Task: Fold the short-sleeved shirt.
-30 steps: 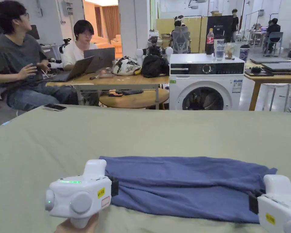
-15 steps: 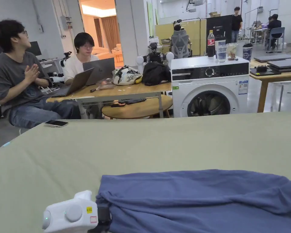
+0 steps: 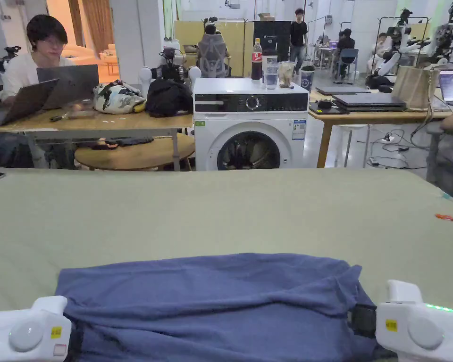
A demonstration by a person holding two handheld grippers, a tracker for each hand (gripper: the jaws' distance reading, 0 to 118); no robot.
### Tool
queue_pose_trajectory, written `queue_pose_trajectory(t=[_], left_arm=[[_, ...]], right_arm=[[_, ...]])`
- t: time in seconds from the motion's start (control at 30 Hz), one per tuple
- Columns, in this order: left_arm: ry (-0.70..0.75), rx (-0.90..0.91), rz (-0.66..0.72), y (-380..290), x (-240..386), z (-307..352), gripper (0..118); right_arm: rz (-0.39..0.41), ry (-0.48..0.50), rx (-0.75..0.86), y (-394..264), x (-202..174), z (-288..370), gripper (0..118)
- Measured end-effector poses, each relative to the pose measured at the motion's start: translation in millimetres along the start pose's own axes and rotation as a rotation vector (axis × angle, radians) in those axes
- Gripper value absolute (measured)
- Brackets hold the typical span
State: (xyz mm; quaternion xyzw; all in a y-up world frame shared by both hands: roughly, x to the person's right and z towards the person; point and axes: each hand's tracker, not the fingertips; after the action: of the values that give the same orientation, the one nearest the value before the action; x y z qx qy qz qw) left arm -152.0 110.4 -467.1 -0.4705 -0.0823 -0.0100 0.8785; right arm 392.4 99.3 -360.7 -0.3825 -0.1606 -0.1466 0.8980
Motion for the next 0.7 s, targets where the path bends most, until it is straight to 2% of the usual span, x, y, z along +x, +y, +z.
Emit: queue_pose_trajectory(t=[0.03,0.07,0.1,0.13,0.17,0.2,0.27,0.3,0.37,0.43,0.5,0.7], left_arm=[[-0.006,0.002,0.008,-2,0,1,4],[-0.011,0.005,0.010,-3,0,3,4],[-0.016,0.010,0.011,-6,1,5,4],[-0.022,0.014,0.012,-3,-4,1,4],[-0.026,0.023,0.013,-5,-4,3,4],[-0.030,0.030,0.015,-7,-3,4,4],[-0.045,0.032,0.041,-3,-12,3,4],[-0.098,0.046,0.105,-1,-18,14,4],[-0.215,0.202,0.155,-13,-37,46,4],[-0.152,0.258,0.145,-20,-55,68,4],[-0.169,0.224,0.155,-30,-65,87,4],[-0.161,0.182,0.137,-87,-84,103,3]], right_arm=[[0.013,-0.004,-0.052,-1,0,-13,65],[0.039,-0.011,-0.108,-6,0,-22,55],[0.092,-0.033,-0.036,-11,-4,-15,52],[0.104,-0.033,-0.007,-10,-9,-5,42],[0.116,-0.015,-0.025,-10,-11,-1,15],[0.117,0.067,-0.046,-13,-7,-3,1],[0.116,0.027,-0.038,-15,-7,-5,1],[0.118,0.021,-0.005,-15,-6,3,1],[0.136,-0.043,0.091,-18,-9,26,1],[0.124,-0.020,0.106,-21,-8,46,1],[0.095,-0.013,0.122,-28,-6,66,1],[0.080,-0.014,0.124,-76,10,105,1]])
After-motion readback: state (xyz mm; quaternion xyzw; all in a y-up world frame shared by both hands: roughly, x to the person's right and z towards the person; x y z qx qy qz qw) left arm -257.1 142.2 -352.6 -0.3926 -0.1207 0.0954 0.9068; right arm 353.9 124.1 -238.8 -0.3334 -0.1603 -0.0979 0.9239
